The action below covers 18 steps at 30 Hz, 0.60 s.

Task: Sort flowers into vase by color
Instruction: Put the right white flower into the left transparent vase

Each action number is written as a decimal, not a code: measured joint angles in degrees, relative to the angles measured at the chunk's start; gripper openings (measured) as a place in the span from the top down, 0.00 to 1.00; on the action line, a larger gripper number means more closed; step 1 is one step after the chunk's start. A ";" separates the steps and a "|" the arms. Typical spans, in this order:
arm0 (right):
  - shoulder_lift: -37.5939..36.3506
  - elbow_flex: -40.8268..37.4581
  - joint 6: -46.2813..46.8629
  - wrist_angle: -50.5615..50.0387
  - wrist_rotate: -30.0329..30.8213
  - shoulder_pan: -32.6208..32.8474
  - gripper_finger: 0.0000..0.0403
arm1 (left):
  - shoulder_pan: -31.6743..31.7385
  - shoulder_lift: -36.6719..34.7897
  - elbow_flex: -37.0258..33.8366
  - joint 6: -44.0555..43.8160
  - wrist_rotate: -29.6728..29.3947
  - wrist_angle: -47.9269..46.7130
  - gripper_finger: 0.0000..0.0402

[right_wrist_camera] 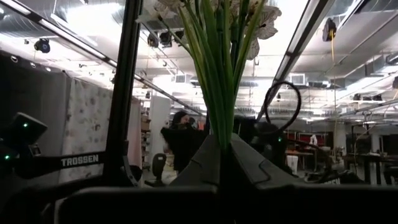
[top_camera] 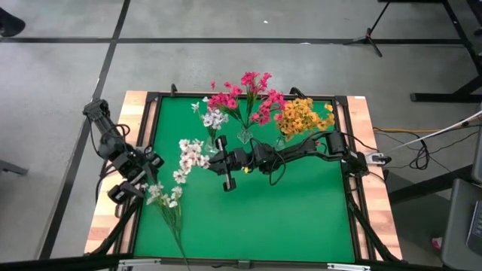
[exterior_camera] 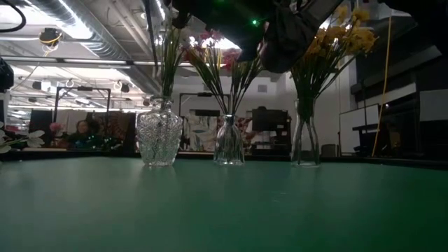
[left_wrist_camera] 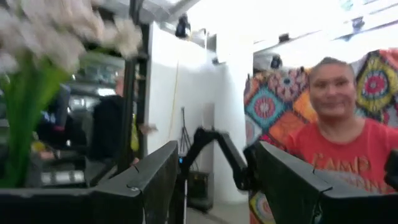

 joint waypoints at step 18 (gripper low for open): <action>0.00 0.00 1.62 0.17 -0.02 0.00 0.97 | -0.02 0.00 -0.02 -4.86 -1.68 10.50 0.47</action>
